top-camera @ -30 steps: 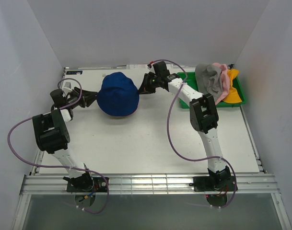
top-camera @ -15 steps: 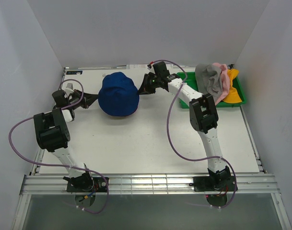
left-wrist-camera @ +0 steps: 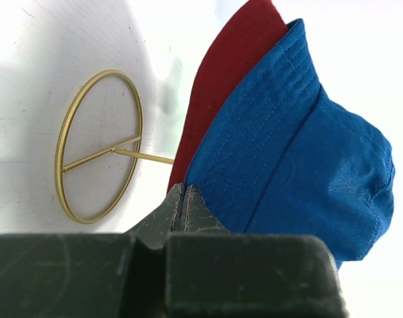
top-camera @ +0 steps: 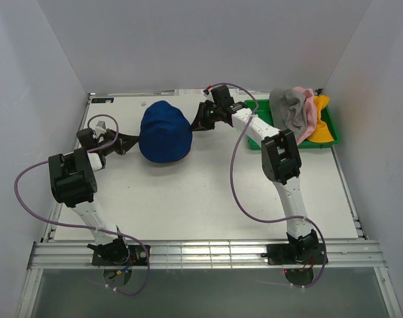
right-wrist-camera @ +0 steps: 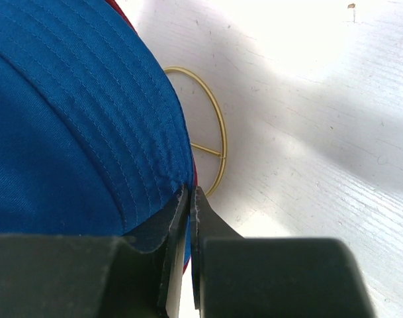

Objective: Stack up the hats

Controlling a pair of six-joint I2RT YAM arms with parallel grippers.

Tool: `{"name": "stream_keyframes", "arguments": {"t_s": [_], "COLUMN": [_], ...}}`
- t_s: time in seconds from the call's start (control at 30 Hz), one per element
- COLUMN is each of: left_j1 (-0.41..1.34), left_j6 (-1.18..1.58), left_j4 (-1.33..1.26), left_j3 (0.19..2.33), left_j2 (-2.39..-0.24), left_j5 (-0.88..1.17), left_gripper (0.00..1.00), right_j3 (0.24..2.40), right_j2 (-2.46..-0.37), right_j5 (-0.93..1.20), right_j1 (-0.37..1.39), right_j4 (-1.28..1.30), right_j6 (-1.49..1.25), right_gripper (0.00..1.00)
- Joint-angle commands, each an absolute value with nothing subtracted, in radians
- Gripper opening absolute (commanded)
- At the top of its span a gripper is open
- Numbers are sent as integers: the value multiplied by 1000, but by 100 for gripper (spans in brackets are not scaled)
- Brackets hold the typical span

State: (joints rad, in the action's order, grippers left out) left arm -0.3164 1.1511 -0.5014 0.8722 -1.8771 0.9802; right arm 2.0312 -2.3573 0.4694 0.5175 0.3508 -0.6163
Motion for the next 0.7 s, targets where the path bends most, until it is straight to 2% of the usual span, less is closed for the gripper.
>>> {"name": "stream_keyframes", "arguments": {"t_s": [0.0,0.43,0.47,0.53,0.57,0.6,0.67], "left_j1": [-322,-322,-324,-324,-324,-322,-322], "left_j6": [1071,1017,1014,997,993,986,970], "left_j4": [-407,-325,-310,-290,-270,-258,-227], "left_j3": [848,893,900,922,930,939,966], "left_j2": [-1896,-1876,-1864,-1847,-1829,-1822,-1804], "left_j5": [904,907,908,908,908,907,907], "left_gripper": [0,0,2,17,22,32,39], "right_j3": [2037,2071,2078,2095,2101,2111,2135], "right_j2": [-2381,-2381,-2375,-2368,-2362,-2359,-2355], "right_j5": [408,410,411,414,416,416,414], "right_j1": [511,506,505,503,505,505,503], "right_j4": [422,456,457,457,457,459,468], "right_j6": [-572,-546,-546,-543,-542,-537,-534], "right_gripper": [8,8,8,9,12,14,19]}}
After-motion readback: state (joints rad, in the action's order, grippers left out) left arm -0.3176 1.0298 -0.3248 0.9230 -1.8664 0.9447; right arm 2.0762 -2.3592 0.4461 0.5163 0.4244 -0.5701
